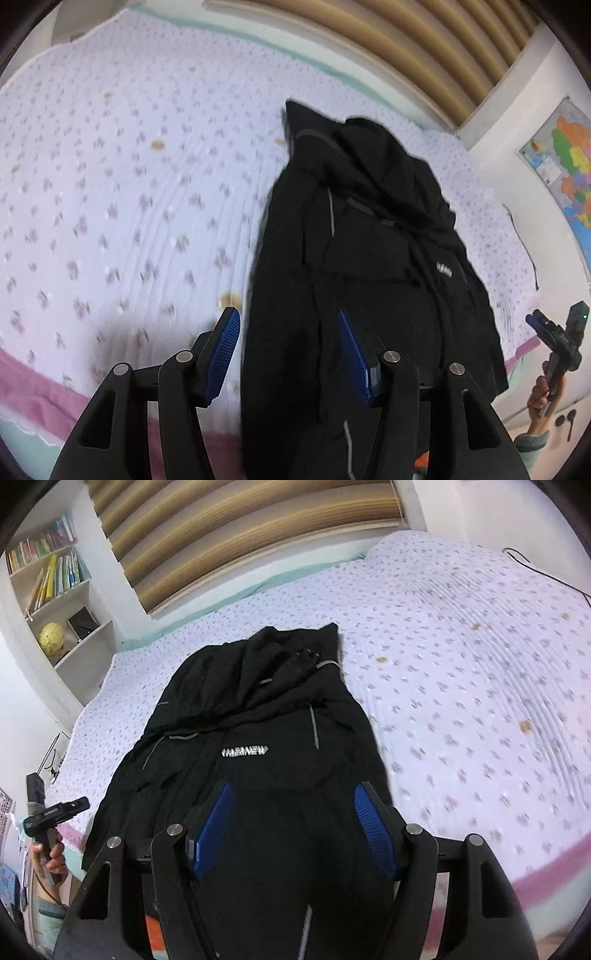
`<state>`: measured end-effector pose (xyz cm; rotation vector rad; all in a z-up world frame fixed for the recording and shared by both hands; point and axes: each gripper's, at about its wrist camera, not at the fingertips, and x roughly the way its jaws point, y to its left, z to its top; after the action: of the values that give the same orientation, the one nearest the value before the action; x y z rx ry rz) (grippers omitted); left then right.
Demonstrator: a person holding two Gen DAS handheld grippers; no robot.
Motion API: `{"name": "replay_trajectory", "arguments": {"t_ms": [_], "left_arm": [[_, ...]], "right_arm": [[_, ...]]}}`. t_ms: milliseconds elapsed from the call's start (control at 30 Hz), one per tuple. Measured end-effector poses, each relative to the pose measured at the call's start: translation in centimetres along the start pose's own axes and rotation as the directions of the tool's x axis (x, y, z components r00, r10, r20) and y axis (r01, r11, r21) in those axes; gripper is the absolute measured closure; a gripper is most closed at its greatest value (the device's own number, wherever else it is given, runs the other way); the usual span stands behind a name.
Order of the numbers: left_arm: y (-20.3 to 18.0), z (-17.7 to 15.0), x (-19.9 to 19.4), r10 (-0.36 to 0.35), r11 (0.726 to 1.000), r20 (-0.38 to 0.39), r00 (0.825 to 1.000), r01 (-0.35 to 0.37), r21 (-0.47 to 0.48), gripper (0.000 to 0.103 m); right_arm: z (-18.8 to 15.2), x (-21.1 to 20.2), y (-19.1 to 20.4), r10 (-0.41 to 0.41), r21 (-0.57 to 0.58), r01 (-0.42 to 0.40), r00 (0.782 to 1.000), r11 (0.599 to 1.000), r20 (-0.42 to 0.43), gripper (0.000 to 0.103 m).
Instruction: Fold large clothes
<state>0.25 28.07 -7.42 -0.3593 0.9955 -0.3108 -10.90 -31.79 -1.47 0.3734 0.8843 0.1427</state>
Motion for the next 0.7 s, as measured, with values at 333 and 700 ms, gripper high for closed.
{"name": "replay_trajectory", "arguments": {"t_ms": [333, 700], "left_arm": [[0.4, -2.0, 3.0, 0.038, 0.999, -0.075, 0.996, -0.038, 0.003, 0.047], [-3.3, -0.9, 2.5, -0.311, 0.949, -0.075, 0.948, 0.313, 0.023, 0.047]], "right_arm": [[-4.3, 6.2, -7.0, -0.080, 0.143, 0.111, 0.976, 0.984, -0.203, 0.031], [-3.8, 6.8, -1.2, 0.111, 0.035, -0.106, 0.973, 0.994, -0.201, 0.052]]}}
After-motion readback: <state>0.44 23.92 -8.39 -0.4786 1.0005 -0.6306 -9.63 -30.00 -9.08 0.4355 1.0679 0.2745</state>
